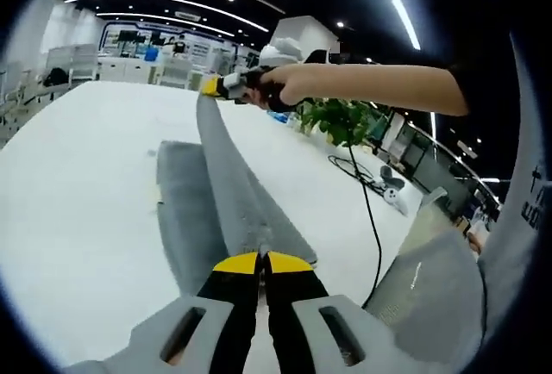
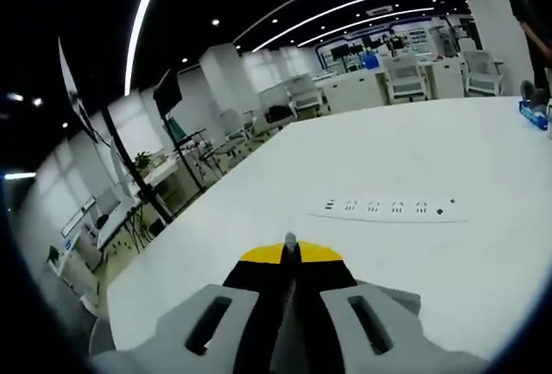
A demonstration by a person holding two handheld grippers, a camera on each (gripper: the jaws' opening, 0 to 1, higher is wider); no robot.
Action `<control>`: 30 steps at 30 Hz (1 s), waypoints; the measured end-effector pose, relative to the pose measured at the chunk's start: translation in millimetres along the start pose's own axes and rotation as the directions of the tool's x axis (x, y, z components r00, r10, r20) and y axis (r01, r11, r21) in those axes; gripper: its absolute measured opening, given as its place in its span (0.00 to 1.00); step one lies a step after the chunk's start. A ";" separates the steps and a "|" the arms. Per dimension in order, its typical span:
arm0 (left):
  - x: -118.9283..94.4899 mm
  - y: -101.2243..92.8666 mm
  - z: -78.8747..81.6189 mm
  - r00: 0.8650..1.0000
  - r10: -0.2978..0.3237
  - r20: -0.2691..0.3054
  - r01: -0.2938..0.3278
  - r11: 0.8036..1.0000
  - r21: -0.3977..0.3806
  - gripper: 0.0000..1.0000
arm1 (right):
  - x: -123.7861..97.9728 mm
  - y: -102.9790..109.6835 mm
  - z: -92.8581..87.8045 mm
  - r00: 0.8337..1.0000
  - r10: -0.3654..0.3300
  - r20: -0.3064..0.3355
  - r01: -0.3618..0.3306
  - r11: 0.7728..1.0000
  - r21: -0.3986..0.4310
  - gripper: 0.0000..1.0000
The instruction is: Fold the towel on the table until its edges align and the towel forms a compact rectangular stack.
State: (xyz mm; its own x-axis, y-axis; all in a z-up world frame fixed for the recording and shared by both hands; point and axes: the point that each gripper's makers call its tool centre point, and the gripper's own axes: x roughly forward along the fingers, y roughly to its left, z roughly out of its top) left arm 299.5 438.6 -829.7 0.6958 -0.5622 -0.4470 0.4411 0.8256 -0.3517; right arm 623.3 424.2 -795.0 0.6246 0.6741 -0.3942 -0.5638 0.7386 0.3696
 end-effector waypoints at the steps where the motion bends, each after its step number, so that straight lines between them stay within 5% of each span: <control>1: -0.3 2.1 -1.7 1.000 0.003 -0.001 -0.003 1.000 -0.004 0.02 | 0.6 -0.4 -1.7 1.000 -0.003 -0.005 0.003 1.000 0.007 0.01; 17: 7.3 28.2 -31.1 0.994 0.066 -0.083 -0.066 0.998 0.004 0.02 | 42.3 10.5 -32.5 0.996 0.030 -0.088 -0.033 0.999 -0.030 0.01; 30: 9.1 46.2 -50.1 0.989 0.088 -0.121 -0.097 0.993 -0.073 0.02 | 61.6 13.8 -50.0 0.993 0.034 -0.111 -0.034 0.999 0.002 0.02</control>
State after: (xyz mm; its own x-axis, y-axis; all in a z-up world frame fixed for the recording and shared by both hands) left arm 297.8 469.3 -891.3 0.6580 -0.4891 -0.5725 0.3292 0.8707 -0.3654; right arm 627.0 476.3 -856.3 0.5418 0.6954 -0.4722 -0.5833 0.7155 0.3845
